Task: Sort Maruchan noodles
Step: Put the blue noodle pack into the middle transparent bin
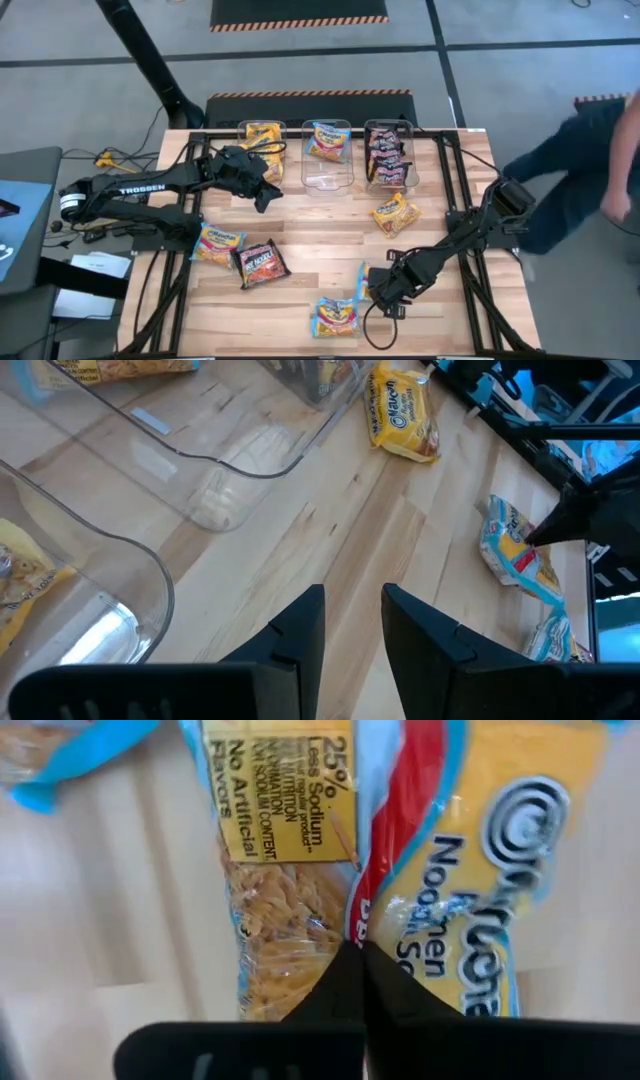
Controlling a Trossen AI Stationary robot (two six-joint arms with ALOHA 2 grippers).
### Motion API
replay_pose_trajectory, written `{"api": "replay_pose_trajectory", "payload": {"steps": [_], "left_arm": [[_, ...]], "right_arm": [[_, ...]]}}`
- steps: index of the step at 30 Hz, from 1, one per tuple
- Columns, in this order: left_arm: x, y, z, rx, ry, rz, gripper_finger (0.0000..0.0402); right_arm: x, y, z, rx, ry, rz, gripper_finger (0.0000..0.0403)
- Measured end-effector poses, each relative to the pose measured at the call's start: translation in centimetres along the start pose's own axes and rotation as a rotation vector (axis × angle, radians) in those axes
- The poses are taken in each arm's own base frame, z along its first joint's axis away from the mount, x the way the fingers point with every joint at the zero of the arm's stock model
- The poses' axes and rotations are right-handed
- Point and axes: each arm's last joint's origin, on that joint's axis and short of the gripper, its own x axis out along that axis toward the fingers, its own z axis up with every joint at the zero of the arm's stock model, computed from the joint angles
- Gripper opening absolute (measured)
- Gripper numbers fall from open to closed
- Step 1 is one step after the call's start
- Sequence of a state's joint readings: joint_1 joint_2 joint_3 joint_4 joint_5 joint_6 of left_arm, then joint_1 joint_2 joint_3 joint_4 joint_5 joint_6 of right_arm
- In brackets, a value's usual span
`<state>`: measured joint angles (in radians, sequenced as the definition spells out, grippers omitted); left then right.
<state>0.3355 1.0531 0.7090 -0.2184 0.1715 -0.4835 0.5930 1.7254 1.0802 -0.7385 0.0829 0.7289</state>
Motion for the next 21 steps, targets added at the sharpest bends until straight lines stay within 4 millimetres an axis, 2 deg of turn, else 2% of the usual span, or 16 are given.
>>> {"api": "replay_pose_trajectory", "payload": {"steps": [6,11,17,21], "left_arm": [[0.0,0.0,0.0,0.0,-0.001,0.001,0.0088],[0.0,0.0,0.0,0.0,-0.001,0.002,0.0088],[0.0,0.0,0.0,0.0,-0.001,0.003,0.0088],[0.0,0.0,0.0,0.0,-0.001,0.003,0.0088]], "right_arm": [[-1.4,0.0,0.7,-0.037,-0.043,-0.106,0.0004],[-1.7,0.0,0.9,-0.058,-0.051,-0.122,0.0004],[-1.6,-1.4,2.2,-0.057,-0.057,-0.125,0.0004],[-1.5,-2.7,3.1,-0.042,-0.002,-0.052,0.0012]]}}
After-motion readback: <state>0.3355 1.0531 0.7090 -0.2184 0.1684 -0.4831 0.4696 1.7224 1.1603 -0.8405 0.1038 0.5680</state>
